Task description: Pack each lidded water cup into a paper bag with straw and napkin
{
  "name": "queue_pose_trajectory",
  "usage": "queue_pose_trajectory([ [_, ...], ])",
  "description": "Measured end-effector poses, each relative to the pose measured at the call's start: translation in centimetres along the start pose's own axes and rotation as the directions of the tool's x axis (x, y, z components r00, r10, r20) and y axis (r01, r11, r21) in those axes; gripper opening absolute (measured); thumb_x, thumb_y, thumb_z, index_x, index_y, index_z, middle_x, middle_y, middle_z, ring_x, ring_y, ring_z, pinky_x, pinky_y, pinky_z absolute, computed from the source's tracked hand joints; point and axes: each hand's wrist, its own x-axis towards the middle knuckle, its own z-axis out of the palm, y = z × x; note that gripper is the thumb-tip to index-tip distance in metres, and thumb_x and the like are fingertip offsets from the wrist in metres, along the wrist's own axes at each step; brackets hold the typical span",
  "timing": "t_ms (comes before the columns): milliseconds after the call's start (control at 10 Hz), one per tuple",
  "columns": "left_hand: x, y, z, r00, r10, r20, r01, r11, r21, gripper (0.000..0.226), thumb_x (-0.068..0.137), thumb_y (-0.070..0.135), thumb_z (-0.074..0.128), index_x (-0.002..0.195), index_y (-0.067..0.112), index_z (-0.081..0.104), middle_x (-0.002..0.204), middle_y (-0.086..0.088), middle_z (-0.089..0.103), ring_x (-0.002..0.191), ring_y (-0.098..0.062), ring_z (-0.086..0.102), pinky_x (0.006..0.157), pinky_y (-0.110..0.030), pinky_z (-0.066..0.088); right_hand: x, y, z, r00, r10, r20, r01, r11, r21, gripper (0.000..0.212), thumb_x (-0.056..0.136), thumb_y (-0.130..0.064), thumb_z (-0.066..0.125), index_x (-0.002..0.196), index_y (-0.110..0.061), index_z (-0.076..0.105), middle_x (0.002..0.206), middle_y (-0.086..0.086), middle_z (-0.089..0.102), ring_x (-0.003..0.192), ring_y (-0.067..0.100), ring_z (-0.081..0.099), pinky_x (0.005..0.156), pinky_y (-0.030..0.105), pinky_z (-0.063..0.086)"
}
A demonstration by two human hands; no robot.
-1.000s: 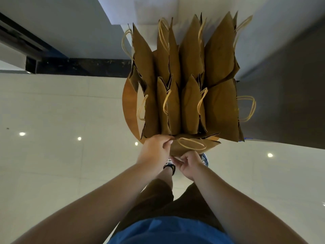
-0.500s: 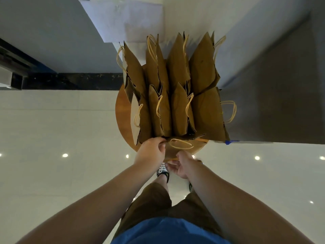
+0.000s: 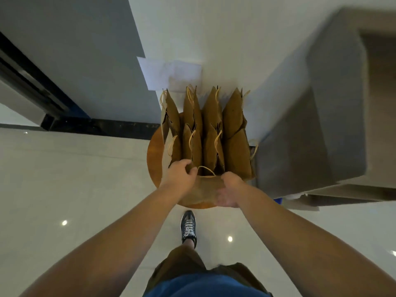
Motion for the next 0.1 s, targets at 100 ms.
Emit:
queue_pose_trajectory([
  [100,-3.07,1.27,-0.97,0.995,0.026,-0.092,-0.032,0.998,-0.059,0.054,0.098,0.071,0.044,0.148,0.050,0.041,0.154,0.009,0.051,0.138,-0.024,0.054,0.105,-0.048,0.051,-2.07,0.16,-2.15,0.904,-0.393,-0.169,0.274,0.835,-0.476,0.049,0.111,-0.039,0.040,0.157,-0.021,0.043,0.149,0.010,0.053,0.135,0.036,0.054,0.103,0.047,0.046],
])
